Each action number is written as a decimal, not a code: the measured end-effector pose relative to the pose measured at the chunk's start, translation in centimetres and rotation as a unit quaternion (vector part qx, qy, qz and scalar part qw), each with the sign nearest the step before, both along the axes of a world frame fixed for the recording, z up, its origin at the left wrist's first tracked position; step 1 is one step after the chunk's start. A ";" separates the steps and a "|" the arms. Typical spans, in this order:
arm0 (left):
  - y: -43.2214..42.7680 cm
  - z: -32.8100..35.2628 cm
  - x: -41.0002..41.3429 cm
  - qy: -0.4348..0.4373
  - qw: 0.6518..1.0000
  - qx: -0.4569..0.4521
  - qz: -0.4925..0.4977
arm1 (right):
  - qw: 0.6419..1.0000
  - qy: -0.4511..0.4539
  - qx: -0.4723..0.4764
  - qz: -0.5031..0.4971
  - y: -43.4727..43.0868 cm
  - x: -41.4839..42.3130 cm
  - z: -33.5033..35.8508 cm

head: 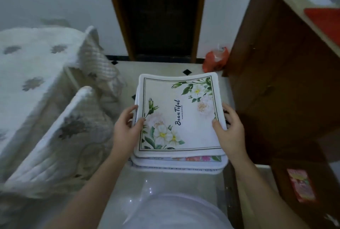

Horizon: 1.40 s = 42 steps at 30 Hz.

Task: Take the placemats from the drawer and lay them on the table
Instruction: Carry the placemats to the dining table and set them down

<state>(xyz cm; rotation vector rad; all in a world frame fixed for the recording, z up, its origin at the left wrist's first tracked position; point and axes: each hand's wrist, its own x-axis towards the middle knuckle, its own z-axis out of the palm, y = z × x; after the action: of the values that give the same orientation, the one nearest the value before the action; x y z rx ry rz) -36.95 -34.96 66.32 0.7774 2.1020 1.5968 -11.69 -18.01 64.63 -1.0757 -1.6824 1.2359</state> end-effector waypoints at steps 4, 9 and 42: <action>-5.6 0.0 -4.1 -0.014 0.996 0.016 0.086 | 0.996 -0.015 0.018 0.081 -1.8 -7.8 0.8; -11.0 -0.4 -8.2 -0.026 0.987 0.013 0.156 | 0.989 -0.021 0.014 0.143 -4.5 -15.3 0.0; -33.7 1.6 -0.9 0.014 0.718 -0.008 0.696 | 0.727 -0.022 0.032 0.686 -24.6 -40.6 2.1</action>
<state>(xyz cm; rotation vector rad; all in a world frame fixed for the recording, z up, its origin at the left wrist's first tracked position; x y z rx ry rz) -37.87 -68.62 67.96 -1.2084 2.8151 2.0377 -52.28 -42.57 66.70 0.4810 -2.5822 1.9098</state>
